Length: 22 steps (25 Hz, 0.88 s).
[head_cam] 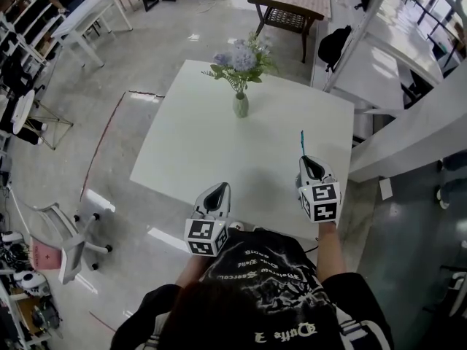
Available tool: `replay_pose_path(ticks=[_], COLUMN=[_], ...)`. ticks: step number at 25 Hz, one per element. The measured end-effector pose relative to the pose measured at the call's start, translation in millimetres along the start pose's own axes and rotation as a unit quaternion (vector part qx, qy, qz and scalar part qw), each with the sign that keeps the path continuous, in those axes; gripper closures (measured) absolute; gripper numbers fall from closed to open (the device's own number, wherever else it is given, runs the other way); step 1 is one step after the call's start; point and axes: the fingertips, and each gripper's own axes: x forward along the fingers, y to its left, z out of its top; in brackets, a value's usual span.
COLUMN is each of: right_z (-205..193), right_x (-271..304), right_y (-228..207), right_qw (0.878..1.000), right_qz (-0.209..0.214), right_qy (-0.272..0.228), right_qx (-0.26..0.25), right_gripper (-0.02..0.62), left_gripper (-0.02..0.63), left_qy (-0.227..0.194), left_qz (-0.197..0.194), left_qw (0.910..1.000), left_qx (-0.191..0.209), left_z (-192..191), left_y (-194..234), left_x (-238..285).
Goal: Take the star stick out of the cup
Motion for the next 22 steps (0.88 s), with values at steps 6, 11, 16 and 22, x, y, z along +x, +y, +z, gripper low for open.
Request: replay_pose_path(ticks=[6, 11, 16, 22], right_z=[19, 33, 45, 58], right_x=[-19, -46, -76, -117], right_y=[-4, -10, -14, -18], right_qw=[0.999, 0.994, 0.986, 0.979], right_qz=[-0.014, -0.031, -0.037, -0.066], right_qy=[-0.039, -0.088, -0.142, -0.186], right_qx=[0.02, 0.05, 0.074, 0.057], right_gripper=[0.581, 0.583, 0.583, 0.583], left_gripper=[0.586, 0.586, 0.586, 0.586], left_qy=[0.003, 0.005, 0.007, 0.015], left_qz=[-0.015, -0.036, -0.061, -0.089], left_qw=[0.9999, 0.9993, 0.9979, 0.9956], left_qx=[0.002, 0.011, 0.019, 0.026], left_z=[-1, -1, -3, -6], left_y=[-5, -16, -30, -45], left_x=[4, 9, 12, 15])
